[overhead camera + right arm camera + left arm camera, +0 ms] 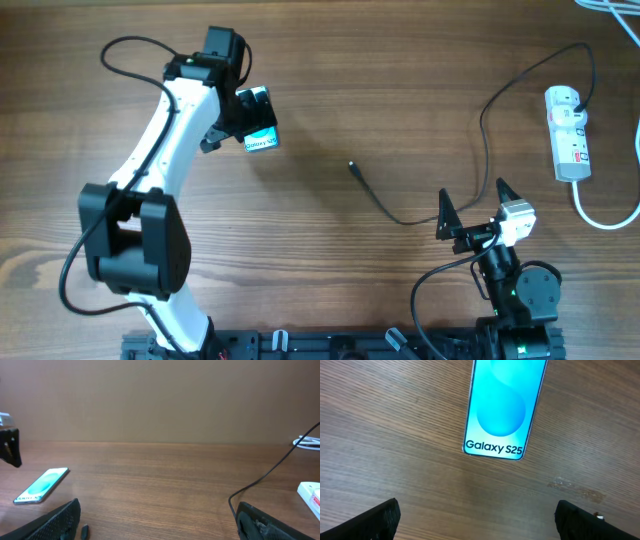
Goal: Plug charger to phone and switch on socket
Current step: 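Reach the left gripper forward over the Galaxy S25 phone, then lower the left gripper and grasp the phone by its top edge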
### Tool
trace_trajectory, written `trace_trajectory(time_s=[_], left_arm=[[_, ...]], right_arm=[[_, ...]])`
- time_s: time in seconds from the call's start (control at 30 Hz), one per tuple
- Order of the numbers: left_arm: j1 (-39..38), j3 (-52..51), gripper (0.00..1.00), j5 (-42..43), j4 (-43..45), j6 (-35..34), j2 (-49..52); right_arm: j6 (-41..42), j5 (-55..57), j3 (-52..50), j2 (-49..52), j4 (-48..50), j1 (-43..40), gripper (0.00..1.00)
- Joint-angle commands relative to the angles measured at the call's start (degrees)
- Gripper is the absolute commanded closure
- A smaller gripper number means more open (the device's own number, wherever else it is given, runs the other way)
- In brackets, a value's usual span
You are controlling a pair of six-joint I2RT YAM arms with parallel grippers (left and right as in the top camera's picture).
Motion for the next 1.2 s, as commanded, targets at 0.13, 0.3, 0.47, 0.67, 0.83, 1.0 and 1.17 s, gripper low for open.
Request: trace_trajectory(time_s=[0.13, 0.3, 0.47, 0.67, 0.83, 1.0, 1.17], left_arm=[[-1.62, 0.68, 0.00, -0.39, 4.09, -1.95, 5.51], [-2.86, 0.68, 0.00, -1.20, 8.61, -1.92, 8.74], [-3.06, 0.68, 0.00, -8.04, 13.70, -1.55, 11.43], [-2.91, 0.68, 0.00, -9.44, 20.26, 2.34, 14.88], [-2.84, 0.68, 0.03, -9.42, 21.99, 3.10, 16.59], [-2.93, 0.63, 0.18, -9.40, 20.61, 3.10, 16.90], [-2.93, 0.63, 0.32, -8.74, 18.18, 3.10, 16.90]], right_arm=[[-0.59, 0.57, -0.04, -0.11, 0.22, 0.24, 0.00], [-0.59, 0.57, -0.04, -0.11, 0.20, 0.24, 0.00], [-0.59, 0.59, -0.04, -0.11, 0.20, 0.24, 0.00], [-0.59, 0.57, -0.04, -0.09, 0.20, 0.24, 0.00], [-0.59, 0.57, -0.04, -0.09, 0.20, 0.24, 0.00], [-0.57, 0.57, -0.04, -0.11, 0.20, 0.24, 0.00], [-0.59, 0.59, -0.04, -0.11, 0.20, 0.24, 0.00]])
